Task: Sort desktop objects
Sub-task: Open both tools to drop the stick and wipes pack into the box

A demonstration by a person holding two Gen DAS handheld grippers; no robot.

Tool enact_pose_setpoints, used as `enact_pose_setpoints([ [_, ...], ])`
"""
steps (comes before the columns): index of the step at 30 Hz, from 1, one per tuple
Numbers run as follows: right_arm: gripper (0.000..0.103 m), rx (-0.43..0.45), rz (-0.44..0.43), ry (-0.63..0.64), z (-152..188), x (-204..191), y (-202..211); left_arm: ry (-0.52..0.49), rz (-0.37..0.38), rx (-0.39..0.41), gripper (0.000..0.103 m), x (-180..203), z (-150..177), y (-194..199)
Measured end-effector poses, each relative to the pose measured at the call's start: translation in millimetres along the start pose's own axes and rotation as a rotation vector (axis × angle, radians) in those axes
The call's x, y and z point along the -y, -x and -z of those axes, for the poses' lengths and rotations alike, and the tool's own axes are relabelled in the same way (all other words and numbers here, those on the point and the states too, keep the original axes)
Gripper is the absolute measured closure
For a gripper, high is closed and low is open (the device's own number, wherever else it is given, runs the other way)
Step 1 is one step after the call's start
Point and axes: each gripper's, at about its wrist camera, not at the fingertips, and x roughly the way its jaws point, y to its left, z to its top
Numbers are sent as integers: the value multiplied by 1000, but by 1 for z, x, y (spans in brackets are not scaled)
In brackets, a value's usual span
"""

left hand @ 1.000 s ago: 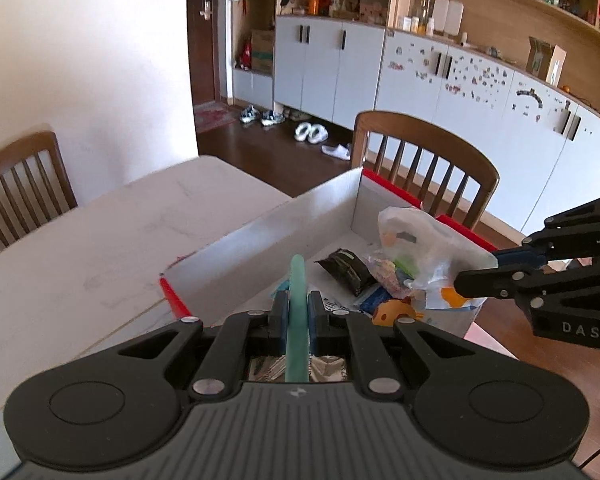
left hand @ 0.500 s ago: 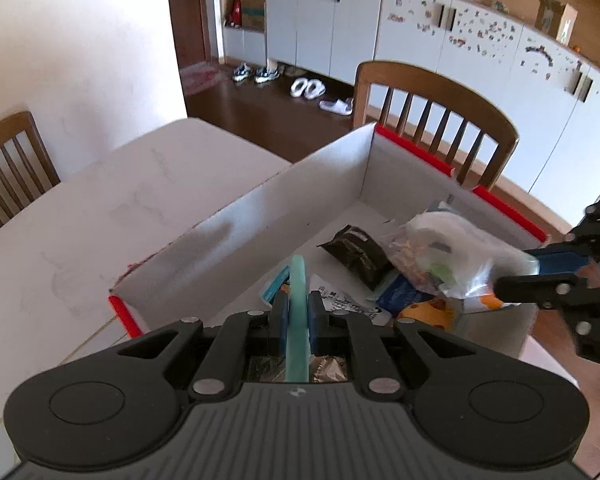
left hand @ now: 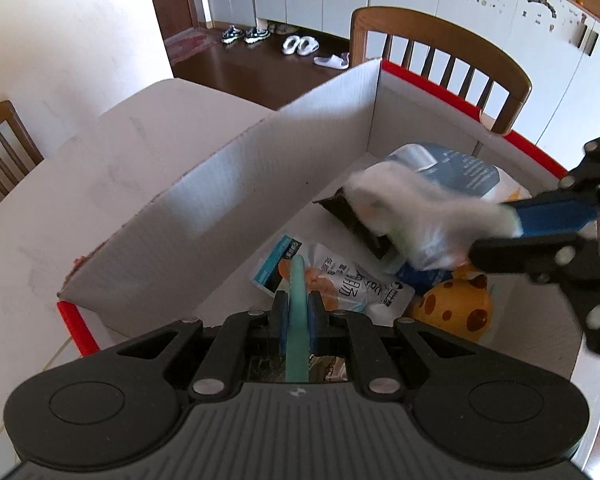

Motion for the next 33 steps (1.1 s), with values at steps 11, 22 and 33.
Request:
enact_pose_setpoints([
  [11, 83, -15, -21, -11, 4, -6, -15, -2, 34, -67, 94, -3, 4, -13],
  [22, 63, -4, -45, -24, 5, -7, -9, 16, 78, -165, 94, -6, -4, -31],
  [33, 39, 30, -64, -37, 14, -5, 17, 28, 86, -200, 94, -6, -4, -35],
])
